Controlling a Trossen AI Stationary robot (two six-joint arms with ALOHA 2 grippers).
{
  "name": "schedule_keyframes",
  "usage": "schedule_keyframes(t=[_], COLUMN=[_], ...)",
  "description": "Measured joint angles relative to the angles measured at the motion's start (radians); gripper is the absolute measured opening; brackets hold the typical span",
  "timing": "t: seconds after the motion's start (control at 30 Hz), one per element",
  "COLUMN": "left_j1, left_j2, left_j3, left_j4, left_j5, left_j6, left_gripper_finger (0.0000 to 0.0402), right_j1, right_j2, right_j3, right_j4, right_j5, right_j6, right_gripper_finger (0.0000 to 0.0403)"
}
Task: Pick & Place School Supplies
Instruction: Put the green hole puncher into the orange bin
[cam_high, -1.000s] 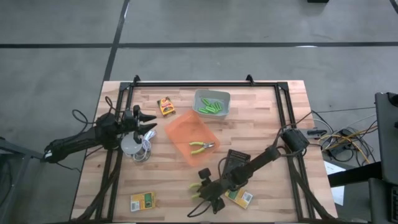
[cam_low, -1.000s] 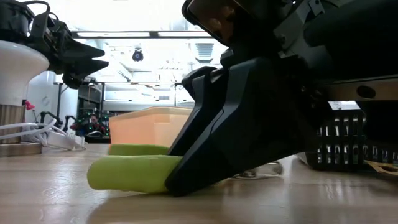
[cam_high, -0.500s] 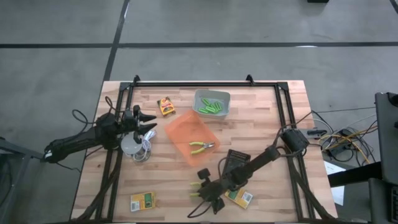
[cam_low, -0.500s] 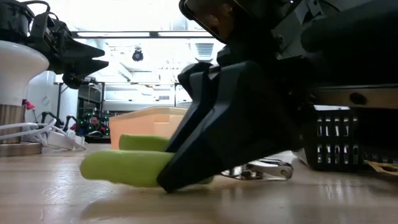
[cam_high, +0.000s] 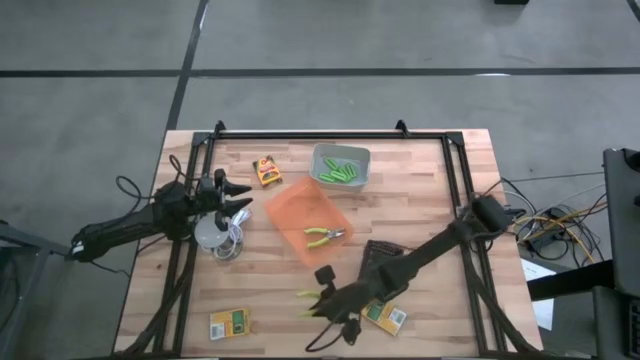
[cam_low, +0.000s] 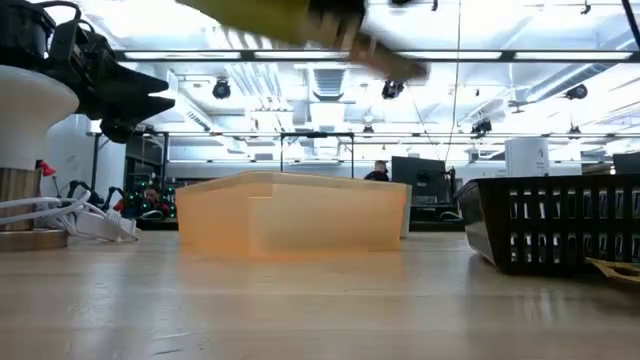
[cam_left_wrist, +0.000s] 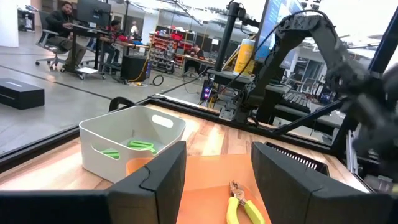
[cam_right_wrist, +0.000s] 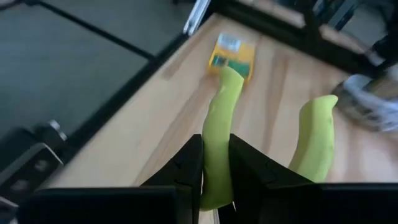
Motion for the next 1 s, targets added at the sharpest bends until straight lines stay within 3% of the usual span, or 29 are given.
schedule_keyframes(t=[0.3,0.43,0.63,1.0], left_j1=[0.0,0.0,0.0,0.0], left_j2=[0.0,0.0,0.0,0.0], left_j3=[0.0,0.0,0.0,0.0], left_j4=[-0.003,-0.008,-0.009,-0.014], left_j5=[0.0,0.0,0.0,0.0], left_j6=[0.0,0.0,0.0,0.0], left_gripper_finger=[0.0188,0.0188,0.0188,0.0188], right_j1=[-0.085,-0.192,-0.354,-0.528], right_j2=[-0.247,-0.302,-0.318,-0.236], right_j3=[-0.016,-0.04,-0.076,-0.188], right_j4=[-0.163,-0.203,-0.235,-0.156], right_j5=[-0.017,-0.187,-0.382,-0.388], right_j6=[-0.002,0.032,0.114,0.109], right_gripper_finger=[0.0054,0.0054,0.0054,0.0054])
